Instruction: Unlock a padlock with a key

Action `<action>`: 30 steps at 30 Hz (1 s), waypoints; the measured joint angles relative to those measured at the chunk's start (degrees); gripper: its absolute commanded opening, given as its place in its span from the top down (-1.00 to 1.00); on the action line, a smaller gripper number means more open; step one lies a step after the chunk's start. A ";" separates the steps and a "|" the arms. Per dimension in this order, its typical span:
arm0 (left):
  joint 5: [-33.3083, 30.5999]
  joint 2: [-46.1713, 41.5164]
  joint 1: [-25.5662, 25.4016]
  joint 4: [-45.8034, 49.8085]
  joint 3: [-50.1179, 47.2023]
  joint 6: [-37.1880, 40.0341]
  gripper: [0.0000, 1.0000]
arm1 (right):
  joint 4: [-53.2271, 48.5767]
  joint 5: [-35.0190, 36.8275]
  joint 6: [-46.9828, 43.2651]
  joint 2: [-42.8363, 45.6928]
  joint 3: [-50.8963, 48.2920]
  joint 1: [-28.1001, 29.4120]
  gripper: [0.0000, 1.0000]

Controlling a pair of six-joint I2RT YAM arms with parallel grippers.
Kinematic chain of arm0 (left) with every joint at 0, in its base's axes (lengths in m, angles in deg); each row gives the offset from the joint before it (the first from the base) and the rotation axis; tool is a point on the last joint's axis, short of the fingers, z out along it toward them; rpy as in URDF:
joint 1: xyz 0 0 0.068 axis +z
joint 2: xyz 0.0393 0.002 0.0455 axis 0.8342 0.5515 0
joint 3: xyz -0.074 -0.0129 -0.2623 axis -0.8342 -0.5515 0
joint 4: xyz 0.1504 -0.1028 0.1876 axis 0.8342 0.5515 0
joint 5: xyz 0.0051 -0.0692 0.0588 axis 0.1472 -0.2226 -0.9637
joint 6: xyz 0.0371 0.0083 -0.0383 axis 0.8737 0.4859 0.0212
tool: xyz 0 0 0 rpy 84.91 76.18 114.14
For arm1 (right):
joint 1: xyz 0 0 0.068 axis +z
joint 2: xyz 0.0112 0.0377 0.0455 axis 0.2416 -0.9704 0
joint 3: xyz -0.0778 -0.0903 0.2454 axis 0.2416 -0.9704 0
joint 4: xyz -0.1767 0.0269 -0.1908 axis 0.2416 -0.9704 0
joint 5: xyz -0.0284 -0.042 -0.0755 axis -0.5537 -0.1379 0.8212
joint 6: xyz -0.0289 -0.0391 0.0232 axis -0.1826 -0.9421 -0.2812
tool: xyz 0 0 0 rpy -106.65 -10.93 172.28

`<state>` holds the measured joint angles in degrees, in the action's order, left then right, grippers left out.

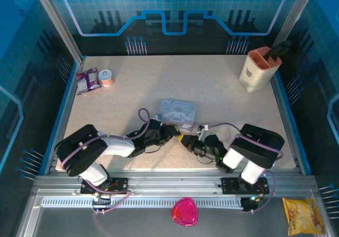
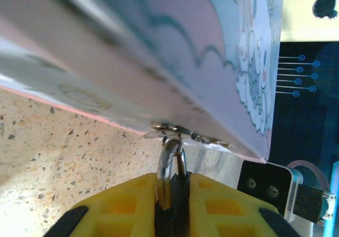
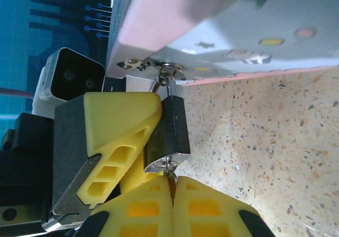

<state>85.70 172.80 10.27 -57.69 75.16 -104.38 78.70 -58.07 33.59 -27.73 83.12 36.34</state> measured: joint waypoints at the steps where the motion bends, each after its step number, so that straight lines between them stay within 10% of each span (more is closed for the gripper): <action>1: 0.00 0.00 0.02 0.02 0.00 -0.02 0.83 | 0.02 0.04 0.00 -0.11 0.00 0.00 0.83; 10: -0.09 -0.04 0.02 2.73 0.02 0.07 0.97 | 1.20 0.02 -1.07 -0.85 -0.74 -0.48 0.32; 24: -3.08 -3.82 0.02 17.53 4.55 0.26 1.00 | 2.12 -1.99 -7.48 -4.70 -2.08 -1.68 0.34; 30: -3.10 -3.91 0.02 21.35 6.34 0.26 1.00 | -16.72 -0.04 -15.13 9.46 0.07 0.07 0.35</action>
<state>82.59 168.89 10.29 -36.33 81.50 -104.12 61.98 -58.12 18.46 -18.27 83.19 36.41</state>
